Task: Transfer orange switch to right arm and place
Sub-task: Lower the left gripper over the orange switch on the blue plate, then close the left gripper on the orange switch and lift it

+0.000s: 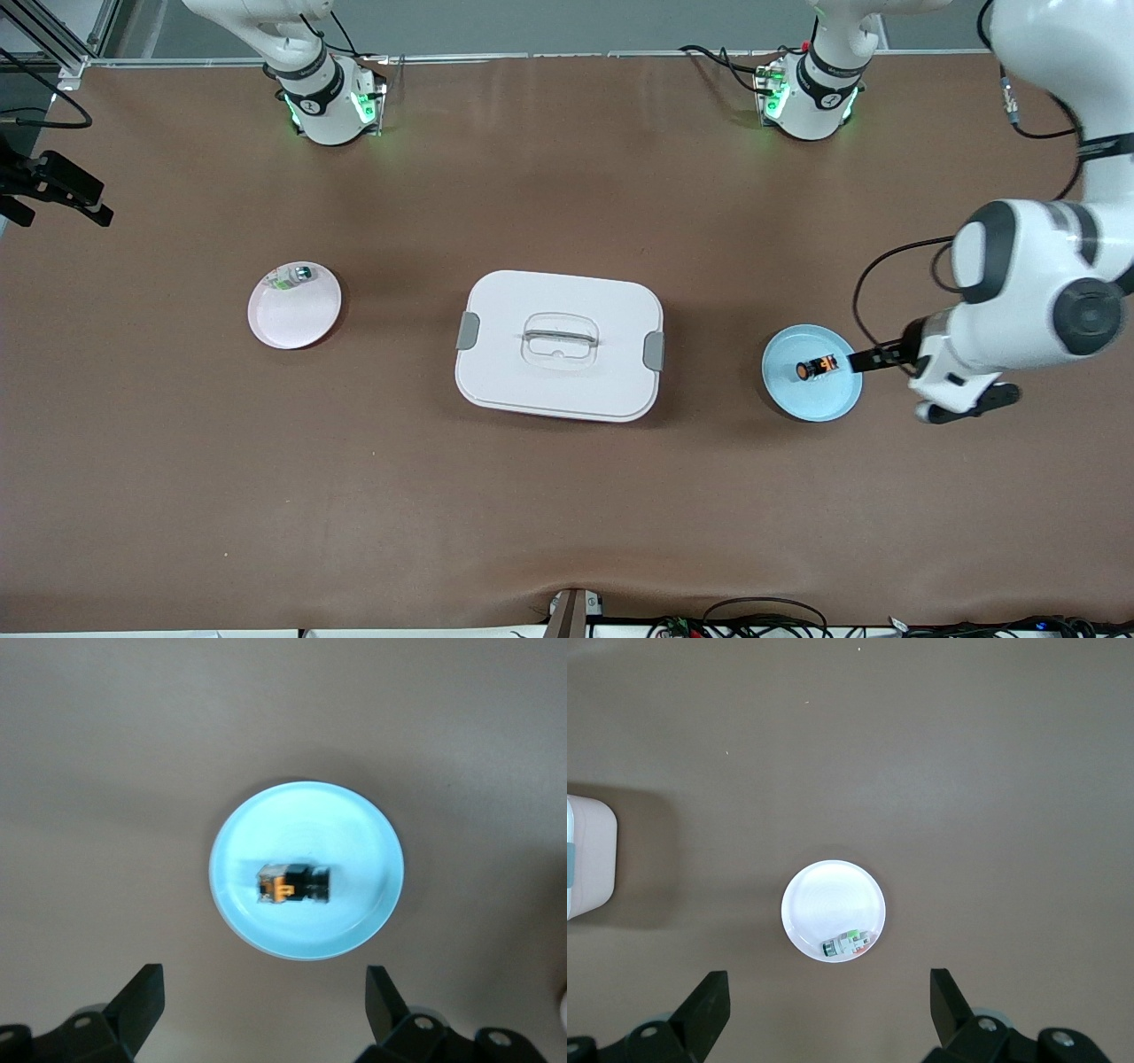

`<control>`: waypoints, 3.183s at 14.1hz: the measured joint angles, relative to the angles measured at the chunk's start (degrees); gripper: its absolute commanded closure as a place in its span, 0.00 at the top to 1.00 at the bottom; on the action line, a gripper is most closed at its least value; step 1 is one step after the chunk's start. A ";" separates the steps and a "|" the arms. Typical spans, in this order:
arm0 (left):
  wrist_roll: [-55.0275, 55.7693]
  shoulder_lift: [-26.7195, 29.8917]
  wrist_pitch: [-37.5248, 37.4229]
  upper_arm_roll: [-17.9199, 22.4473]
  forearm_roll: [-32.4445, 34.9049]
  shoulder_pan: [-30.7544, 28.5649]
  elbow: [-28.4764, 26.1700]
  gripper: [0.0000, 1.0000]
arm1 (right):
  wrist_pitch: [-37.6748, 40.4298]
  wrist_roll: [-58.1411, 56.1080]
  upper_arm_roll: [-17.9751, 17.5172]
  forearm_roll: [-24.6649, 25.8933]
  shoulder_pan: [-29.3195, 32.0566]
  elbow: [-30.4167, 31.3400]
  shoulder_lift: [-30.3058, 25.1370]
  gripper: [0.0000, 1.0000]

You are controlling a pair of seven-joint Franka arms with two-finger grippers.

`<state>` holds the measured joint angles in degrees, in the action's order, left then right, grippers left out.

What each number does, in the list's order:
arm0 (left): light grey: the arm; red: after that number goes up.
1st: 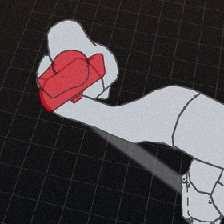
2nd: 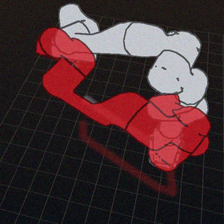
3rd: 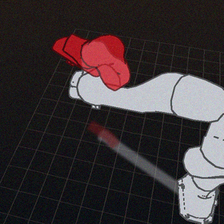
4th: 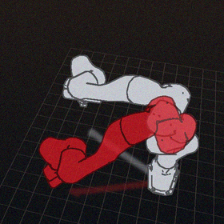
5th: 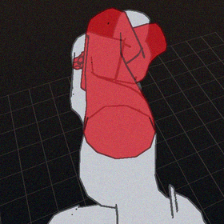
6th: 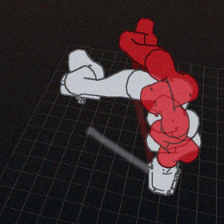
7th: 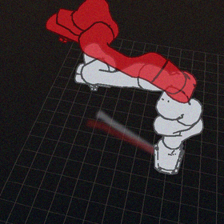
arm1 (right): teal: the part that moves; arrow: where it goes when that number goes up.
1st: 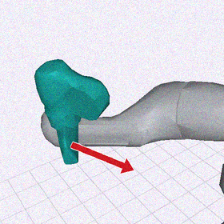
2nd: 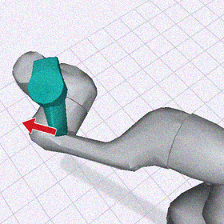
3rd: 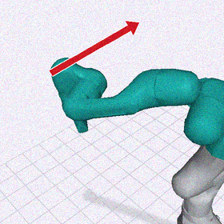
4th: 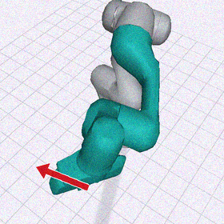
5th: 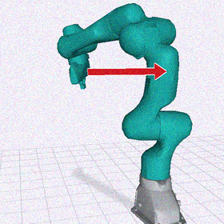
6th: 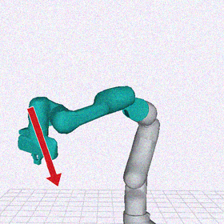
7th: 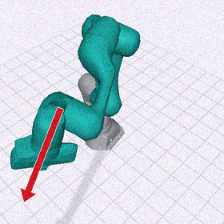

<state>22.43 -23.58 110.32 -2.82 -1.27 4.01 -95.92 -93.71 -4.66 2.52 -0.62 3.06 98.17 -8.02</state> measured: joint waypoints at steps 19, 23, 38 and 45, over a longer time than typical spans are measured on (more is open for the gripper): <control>5.93 -1.50 26.72 0.21 -1.02 0.05 -19.03 1.00 | 0.00 0.00 -0.02 0.00 0.00 0.00 0.01 1.00; 5.94 -3.02 29.03 0.15 -1.50 0.11 -19.19 1.00 | 0.00 0.00 -0.02 0.00 0.00 -0.01 0.01 1.00; 4.56 -6.69 33.16 0.07 -1.57 0.15 -18.92 0.00 | 0.00 0.00 -0.02 0.00 0.00 -0.01 0.01 1.00; 4.63 -1.84 22.42 -3.23 -2.17 0.42 -11.16 0.00 | 0.00 0.00 -0.02 0.00 0.00 -0.01 0.01 1.00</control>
<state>27.06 -25.42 132.74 -6.05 -3.45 4.43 -107.08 -93.71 -4.66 2.50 -0.62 3.06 98.16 -8.01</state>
